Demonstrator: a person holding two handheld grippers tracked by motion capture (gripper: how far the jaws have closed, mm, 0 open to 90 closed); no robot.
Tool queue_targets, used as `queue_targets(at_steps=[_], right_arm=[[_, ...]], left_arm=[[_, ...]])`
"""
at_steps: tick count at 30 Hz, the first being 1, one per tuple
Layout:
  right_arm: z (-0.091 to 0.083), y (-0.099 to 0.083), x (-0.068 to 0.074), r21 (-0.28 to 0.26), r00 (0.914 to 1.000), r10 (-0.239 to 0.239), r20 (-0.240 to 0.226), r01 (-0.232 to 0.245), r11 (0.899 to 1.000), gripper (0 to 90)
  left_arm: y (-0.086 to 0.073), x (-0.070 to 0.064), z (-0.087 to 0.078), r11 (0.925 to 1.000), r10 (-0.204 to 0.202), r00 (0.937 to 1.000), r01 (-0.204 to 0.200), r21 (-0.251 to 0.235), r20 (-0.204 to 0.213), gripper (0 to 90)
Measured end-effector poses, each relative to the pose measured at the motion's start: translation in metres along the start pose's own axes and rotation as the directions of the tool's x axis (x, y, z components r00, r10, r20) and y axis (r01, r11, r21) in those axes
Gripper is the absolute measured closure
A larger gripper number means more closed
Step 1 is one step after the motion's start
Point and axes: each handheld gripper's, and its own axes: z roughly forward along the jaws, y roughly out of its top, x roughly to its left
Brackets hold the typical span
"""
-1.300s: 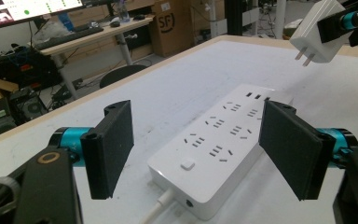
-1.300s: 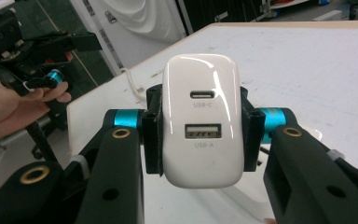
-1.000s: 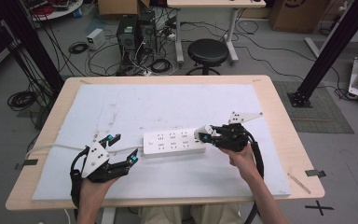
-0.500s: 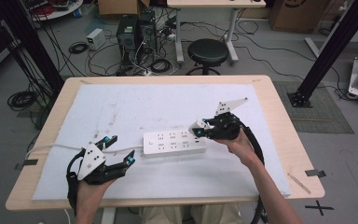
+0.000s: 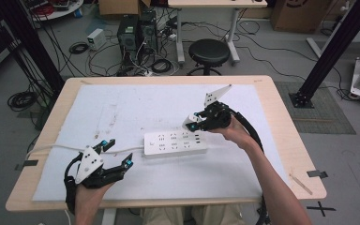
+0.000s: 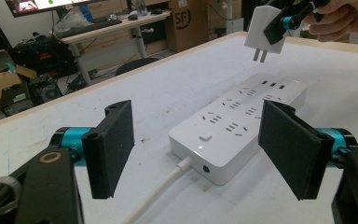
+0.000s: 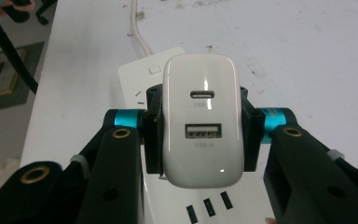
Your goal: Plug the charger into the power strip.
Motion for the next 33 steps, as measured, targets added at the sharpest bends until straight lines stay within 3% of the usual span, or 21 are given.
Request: queue_targets(at_steps=[2,6,8,10,11,16,17,18,27,28,33], right_arm=[[0.004,0.005,-0.003,0.037,0.9995,-0.031,0.0,0.031,0.999,63.2],[0.008,0.01,-0.007,0.056,0.9988,-0.049,-0.009,0.049,0.997,63.2],[0.016,0.018,-0.009,0.117,0.9948,-0.101,-0.009,0.102,0.988,63.2],[0.019,0.02,-0.01,0.132,0.9944,-0.104,-0.023,0.106,0.986,63.2],[0.024,0.024,-0.01,0.174,0.9913,-0.129,-0.025,0.131,0.976,63.2],[0.028,0.026,-0.011,0.196,0.987,-0.156,-0.039,0.161,0.967,63.2],[0.035,0.027,-0.01,0.26,0.9814,-0.186,-0.047,0.192,0.946,63.2],[0.036,0.027,-0.01,0.277,0.979,-0.197,-0.051,0.204,0.939,63.2],[0.039,0.024,-0.015,0.291,0.9761,-0.203,-0.078,0.217,0.932,63.2],[0.041,0.022,-0.015,0.306,0.9718,-0.217,-0.091,0.235,0.923,63.2],[0.041,0.022,-0.015,0.304,0.9705,-0.217,-0.105,0.239,0.922,63.2]], left_arm=[[-0.001,0.001,-0.002,1.0,0.001,1.0,-0.001,0.006,-0.003,26.9],[-0.003,0.003,-0.006,1.0,-0.007,0.9999,0.007,0.005,-0.013,26.9],[-0.004,0.004,-0.008,0.9999,-0.009,0.9997,0.009,0.01,-0.02,26.9],[-0.005,0.004,-0.009,0.9999,-0.011,0.9997,0.011,0.009,-0.021,26.9],[-0.006,0.004,-0.01,0.9998,-0.013,0.9997,0.013,0.013,-0.021,26.9],[-0.007,0.005,-0.011,0.9998,-0.015,0.9997,0.015,0.014,-0.021,27.0],[-0.007,0.005,-0.011,0.9998,-0.013,0.9997,0.014,0.016,-0.021,27.0],[-0.007,0.005,-0.011,0.9998,-0.013,0.9997,0.013,0.017,-0.021,27.0],[-0.008,0.005,-0.011,0.9996,-0.017,0.9996,0.018,0.021,-0.024,27.1],[-0.009,0.004,-0.01,0.9995,-0.017,0.9996,0.017,0.025,-0.023,27.2],[-0.009,0.004,-0.01,0.9995,-0.017,0.9996,0.018,0.028,-0.022,27.2]])
